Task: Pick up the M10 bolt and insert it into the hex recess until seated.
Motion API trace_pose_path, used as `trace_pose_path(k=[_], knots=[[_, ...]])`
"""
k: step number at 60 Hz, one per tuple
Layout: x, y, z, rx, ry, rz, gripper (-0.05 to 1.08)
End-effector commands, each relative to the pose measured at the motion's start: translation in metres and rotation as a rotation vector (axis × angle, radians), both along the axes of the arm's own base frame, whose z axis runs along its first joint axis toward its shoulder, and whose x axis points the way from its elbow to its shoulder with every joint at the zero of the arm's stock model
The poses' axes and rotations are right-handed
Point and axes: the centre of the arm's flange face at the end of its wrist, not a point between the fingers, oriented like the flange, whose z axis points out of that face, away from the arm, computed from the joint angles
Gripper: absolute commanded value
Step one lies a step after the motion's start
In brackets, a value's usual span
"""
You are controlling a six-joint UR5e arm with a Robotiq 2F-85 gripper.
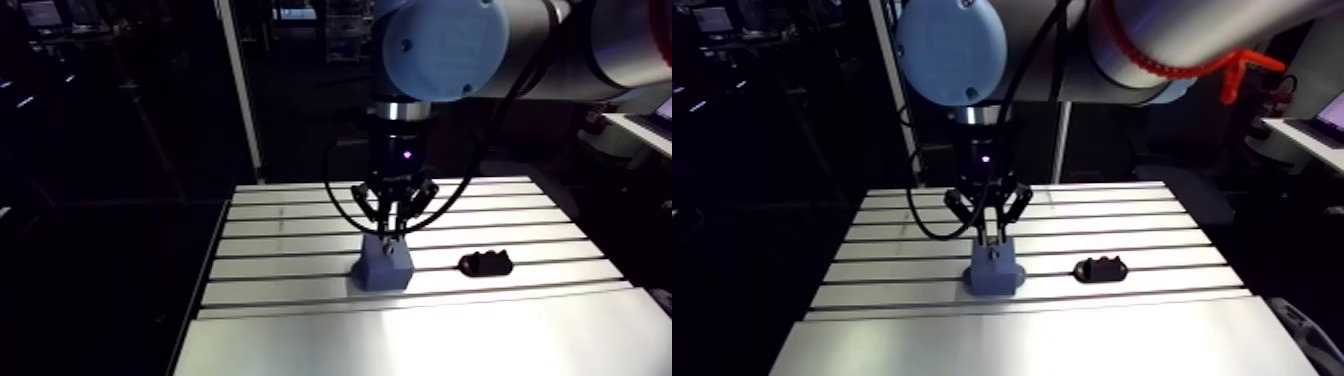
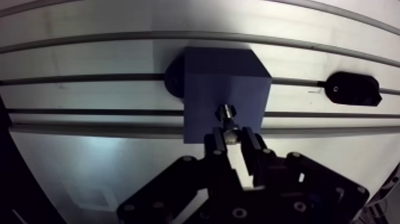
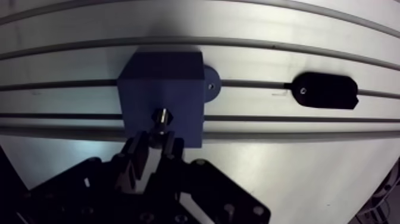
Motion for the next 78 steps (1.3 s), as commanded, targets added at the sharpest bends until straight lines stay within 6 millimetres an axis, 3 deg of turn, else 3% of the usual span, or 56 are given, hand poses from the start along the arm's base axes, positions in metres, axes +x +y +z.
trace_pose_path(k=[1, 25, 28, 30, 31, 32, 33, 34, 35, 36, 37, 38, 39, 40, 41, 78], knots=[[0.0, 0.0, -0.005, 0.0, -0.005, 0.0, 1.07], [0.001, 0.001, -0.007, -0.001, -0.004, 0.0, 1.05], [0.001, 0.0, -0.006, -0.001, -0.006, 0.003, 0.98], [0.001, 0.0, -0.007, -0.002, -0.007, 0.005, 0.92], [0.002, 0.0, -0.007, -0.002, -0.009, 0.009, 0.83], [0.002, 0.0, -0.007, -0.002, -0.009, 0.009, 0.83], [0.002, 0.0, -0.007, -0.004, -0.009, 0.014, 0.68], [0.002, 0.0, -0.007, -0.004, -0.009, 0.014, 0.68], [0.002, 0.0, -0.006, -0.004, -0.01, 0.02, 0.56], [0.002, 0.0, -0.006, -0.004, -0.01, 0.02, 0.56], [0.002, 0.0, -0.007, -0.003, -0.011, 0.024, 0.44], [0.002, 0.0, -0.007, -0.003, -0.011, 0.024, 0.44], [0.003, 0.0, -0.006, 0.0, -0.008, 0.025, 0.23], [0.003, 0.0, -0.006, 0.0, -0.008, 0.025, 0.23], [0.003, 0.0, -0.007, 0.001, -0.012, 0.028, 0.03], [0.001, 0.002, 0.01, 0.024, 0.039, 0.013, 0.0]])
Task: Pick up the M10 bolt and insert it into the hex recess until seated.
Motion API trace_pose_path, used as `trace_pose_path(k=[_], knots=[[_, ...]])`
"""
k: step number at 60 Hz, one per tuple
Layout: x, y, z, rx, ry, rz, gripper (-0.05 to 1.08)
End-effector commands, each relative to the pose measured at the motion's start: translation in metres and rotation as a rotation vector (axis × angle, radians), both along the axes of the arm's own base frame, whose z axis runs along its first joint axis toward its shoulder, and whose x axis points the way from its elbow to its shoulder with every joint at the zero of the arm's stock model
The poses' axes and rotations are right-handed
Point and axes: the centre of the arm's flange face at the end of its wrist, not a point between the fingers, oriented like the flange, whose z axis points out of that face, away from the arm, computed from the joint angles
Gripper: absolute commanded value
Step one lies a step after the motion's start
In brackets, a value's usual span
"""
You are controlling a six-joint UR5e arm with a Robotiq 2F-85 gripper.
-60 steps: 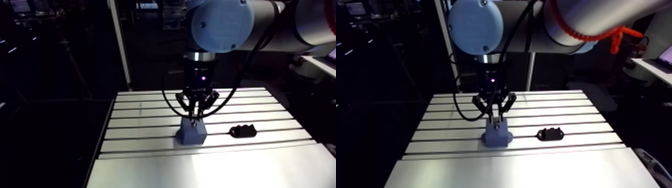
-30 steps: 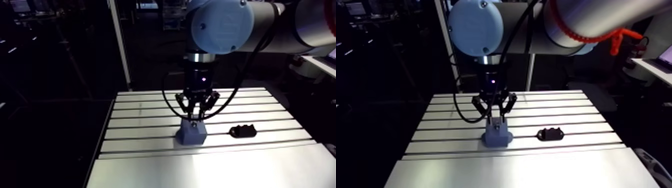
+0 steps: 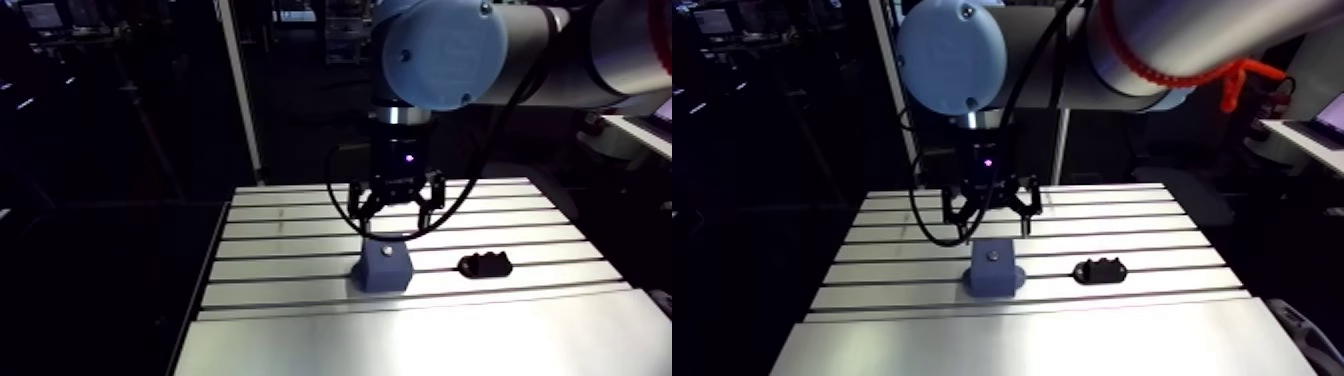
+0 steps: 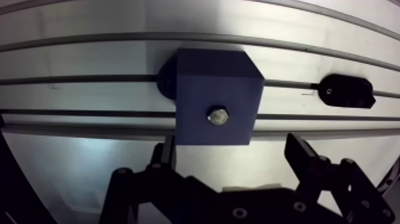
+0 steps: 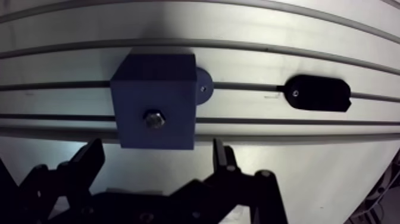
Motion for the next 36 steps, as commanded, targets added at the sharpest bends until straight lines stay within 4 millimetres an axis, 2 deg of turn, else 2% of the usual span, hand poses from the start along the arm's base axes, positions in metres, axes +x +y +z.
trace_pose_path(k=[1, 4, 5, 6, 7, 8, 9, 10, 11, 12, 16, 26, 36], knots=[[-0.001, 0.0, 0.013, 0.004, 0.029, -0.011, 0.0], [-0.002, -0.001, 0.017, 0.002, 0.037, -0.012, 0.03], [-0.002, -0.001, 0.022, -0.003, 0.048, -0.016, 0.24], [-0.003, -0.002, 0.026, -0.004, 0.06, -0.023, 0.53], [-0.003, -0.002, 0.026, -0.004, 0.06, -0.023, 0.53], [-0.003, -0.002, 0.03, -0.003, 0.073, -0.037, 0.8], [-0.003, -0.002, 0.03, -0.003, 0.073, -0.037, 0.8], [-0.003, -0.002, 0.033, 0.0, 0.085, -0.051, 0.96], [-0.003, -0.002, 0.033, 0.0, 0.085, -0.051, 0.96], [-0.003, -0.002, 0.033, 0.002, 0.091, -0.054, 1.03], [-0.003, -0.003, 0.032, -0.002, 0.091, -0.052, 1.08], [-0.002, -0.003, 0.031, 0.0, 0.086, -0.044, 1.08], [0.002, -0.001, 0.02, -0.004, 0.068, -0.024, 1.08]])
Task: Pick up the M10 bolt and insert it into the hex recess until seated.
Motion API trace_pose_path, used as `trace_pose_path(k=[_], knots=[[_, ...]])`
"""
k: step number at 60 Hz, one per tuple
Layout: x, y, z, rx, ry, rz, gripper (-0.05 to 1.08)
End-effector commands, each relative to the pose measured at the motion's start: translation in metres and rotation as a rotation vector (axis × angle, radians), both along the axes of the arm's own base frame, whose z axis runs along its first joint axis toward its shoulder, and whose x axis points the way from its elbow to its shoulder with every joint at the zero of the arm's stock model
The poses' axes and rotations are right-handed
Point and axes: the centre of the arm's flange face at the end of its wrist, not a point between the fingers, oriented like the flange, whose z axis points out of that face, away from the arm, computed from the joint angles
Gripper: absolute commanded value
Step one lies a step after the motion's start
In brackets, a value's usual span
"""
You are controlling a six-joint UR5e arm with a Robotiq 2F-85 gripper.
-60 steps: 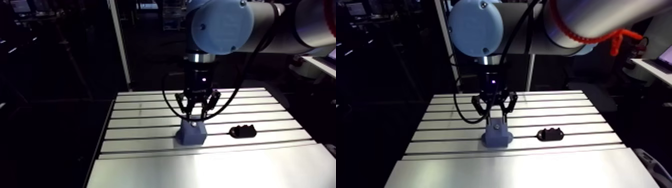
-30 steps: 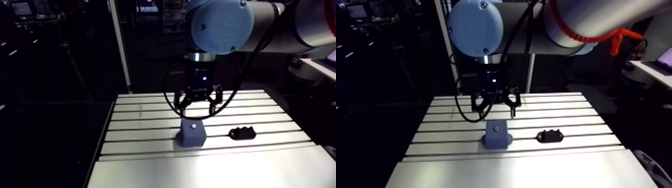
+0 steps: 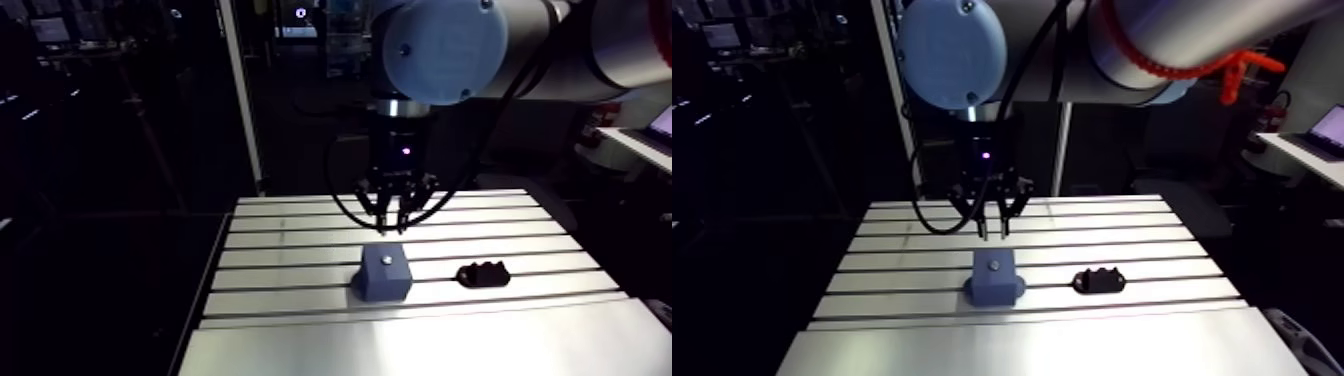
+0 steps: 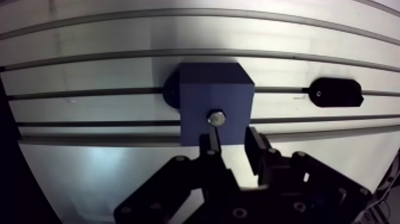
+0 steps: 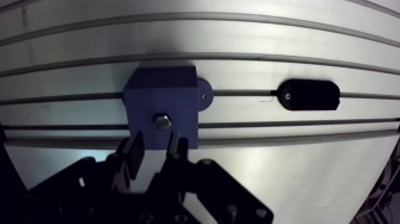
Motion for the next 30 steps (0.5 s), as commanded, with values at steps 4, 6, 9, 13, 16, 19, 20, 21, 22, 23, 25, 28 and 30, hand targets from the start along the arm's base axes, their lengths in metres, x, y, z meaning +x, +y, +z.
trace_pose_path(k=[4, 6, 9, 13, 16, 19, 20, 21, 22, 23, 25, 28, 30], knots=[[0.005, 0.004, -0.011, -0.009, -0.016, 0.032, 1.08], [0.004, 0.004, -0.011, -0.012, -0.011, 0.035, 1.08], [0.004, 0.004, -0.012, -0.015, -0.003, 0.037, 1.08], [0.004, 0.003, -0.014, -0.022, 0.018, 0.039, 1.08], [0.005, 0.003, -0.016, -0.022, 0.017, 0.04, 1.08], [0.007, 0.003, -0.019, -0.02, 0.012, 0.039, 1.08], [0.007, 0.003, -0.019, -0.02, 0.012, 0.039, 1.08], [0.008, 0.003, -0.019, -0.021, 0.011, 0.039, 1.08], [0.01, 0.002, -0.021, -0.02, 0.007, 0.039, 1.08], [0.01, 0.002, -0.021, -0.02, 0.007, 0.039, 1.08], [0.01, 0.003, -0.023, -0.021, 0.004, 0.037, 1.08], [0.01, 0.001, -0.024, -0.03, 0.014, 0.037, 1.08], [0.011, 0.001, -0.025, -0.034, 0.019, 0.037, 1.08]])
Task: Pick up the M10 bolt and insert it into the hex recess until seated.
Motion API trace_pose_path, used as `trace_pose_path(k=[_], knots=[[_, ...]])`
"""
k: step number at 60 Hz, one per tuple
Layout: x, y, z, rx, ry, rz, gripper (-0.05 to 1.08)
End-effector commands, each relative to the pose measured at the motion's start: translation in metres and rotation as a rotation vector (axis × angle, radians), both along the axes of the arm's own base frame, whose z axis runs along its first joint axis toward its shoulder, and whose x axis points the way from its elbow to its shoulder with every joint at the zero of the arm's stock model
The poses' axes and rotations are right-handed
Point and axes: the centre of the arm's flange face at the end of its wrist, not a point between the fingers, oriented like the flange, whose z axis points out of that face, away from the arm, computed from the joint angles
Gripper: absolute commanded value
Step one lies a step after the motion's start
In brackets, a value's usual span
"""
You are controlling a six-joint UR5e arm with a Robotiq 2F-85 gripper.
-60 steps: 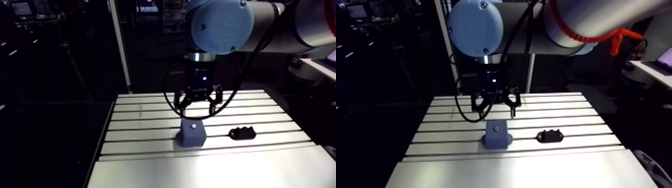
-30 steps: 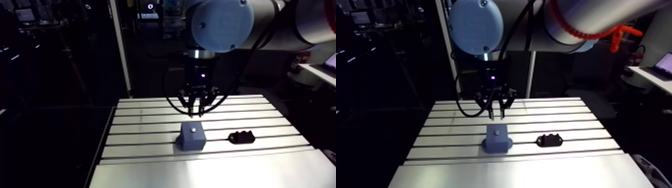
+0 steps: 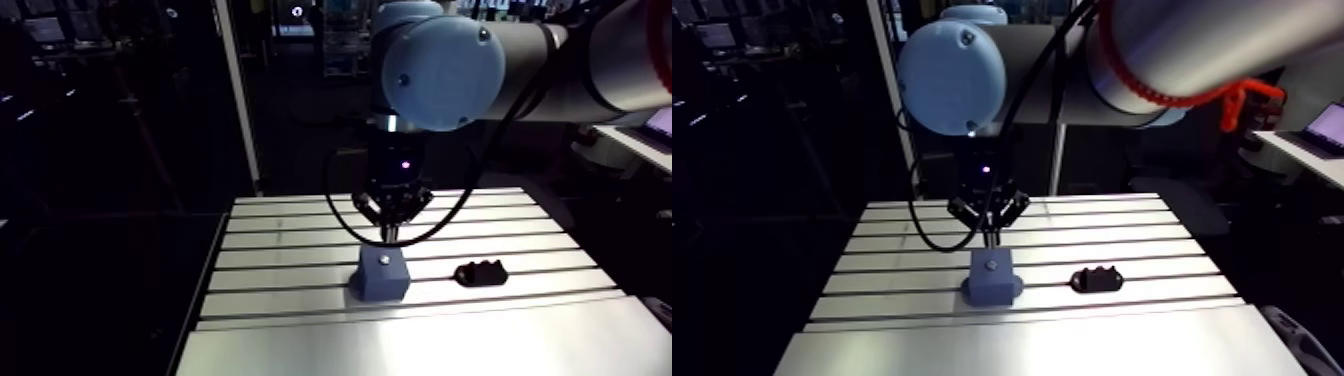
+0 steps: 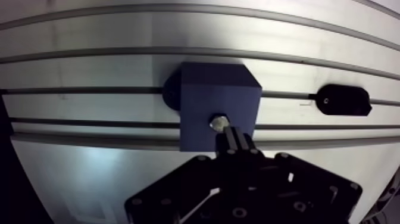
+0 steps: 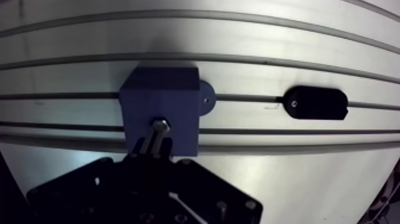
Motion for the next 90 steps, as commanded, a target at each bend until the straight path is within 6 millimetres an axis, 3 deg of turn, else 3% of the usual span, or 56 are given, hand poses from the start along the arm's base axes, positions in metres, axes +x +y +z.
trace_pose_path(k=[1, 90], knots=[[0.004, -0.001, -0.007, -0.016, 0.011, 0.0, 1.08], [0.013, 0.003, -0.027, -0.021, 0.012, 0.006, 1.08]])
